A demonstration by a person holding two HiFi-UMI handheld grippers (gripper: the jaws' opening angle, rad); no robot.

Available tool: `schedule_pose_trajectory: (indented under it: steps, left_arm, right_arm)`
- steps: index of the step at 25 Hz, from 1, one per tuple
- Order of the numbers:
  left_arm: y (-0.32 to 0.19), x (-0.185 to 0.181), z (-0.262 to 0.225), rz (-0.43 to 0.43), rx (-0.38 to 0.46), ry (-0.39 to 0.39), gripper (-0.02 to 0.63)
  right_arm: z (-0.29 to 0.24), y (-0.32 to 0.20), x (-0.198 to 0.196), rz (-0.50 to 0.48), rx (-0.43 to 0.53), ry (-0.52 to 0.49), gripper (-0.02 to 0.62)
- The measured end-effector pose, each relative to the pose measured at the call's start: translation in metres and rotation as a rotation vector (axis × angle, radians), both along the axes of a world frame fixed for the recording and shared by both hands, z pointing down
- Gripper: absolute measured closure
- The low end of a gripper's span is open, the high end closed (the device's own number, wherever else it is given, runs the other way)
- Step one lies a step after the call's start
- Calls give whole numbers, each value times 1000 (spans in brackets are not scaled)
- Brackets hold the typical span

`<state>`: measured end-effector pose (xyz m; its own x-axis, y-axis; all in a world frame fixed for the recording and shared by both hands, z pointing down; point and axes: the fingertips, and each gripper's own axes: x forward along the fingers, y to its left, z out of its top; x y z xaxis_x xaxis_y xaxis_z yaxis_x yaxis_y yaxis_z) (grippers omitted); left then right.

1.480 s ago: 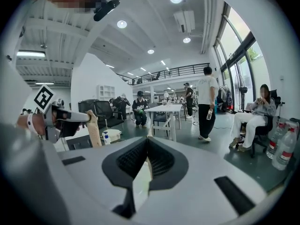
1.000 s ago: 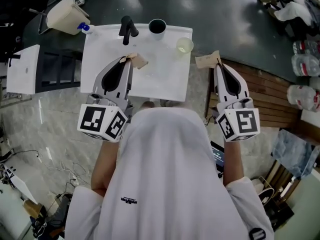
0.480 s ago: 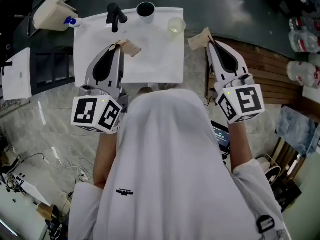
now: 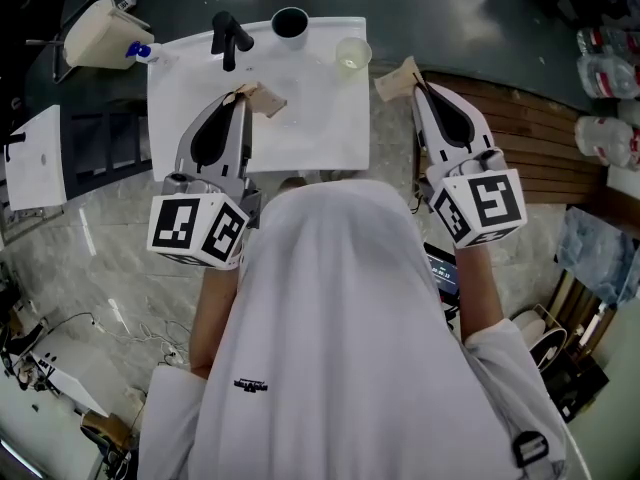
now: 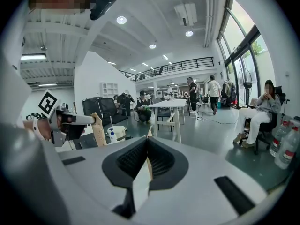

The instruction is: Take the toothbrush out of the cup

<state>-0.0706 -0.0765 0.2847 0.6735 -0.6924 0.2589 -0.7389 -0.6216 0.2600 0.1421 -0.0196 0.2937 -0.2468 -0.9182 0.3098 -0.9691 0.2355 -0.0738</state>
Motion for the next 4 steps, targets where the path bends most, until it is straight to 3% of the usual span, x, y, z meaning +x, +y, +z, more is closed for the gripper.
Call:
schedule_pose_trajectory:
  steps: [4]
  left_arm:
    - [-1,3,2,11,-14,-5,583]
  right_arm:
    - [3,0,1,13,-10,-4,589]
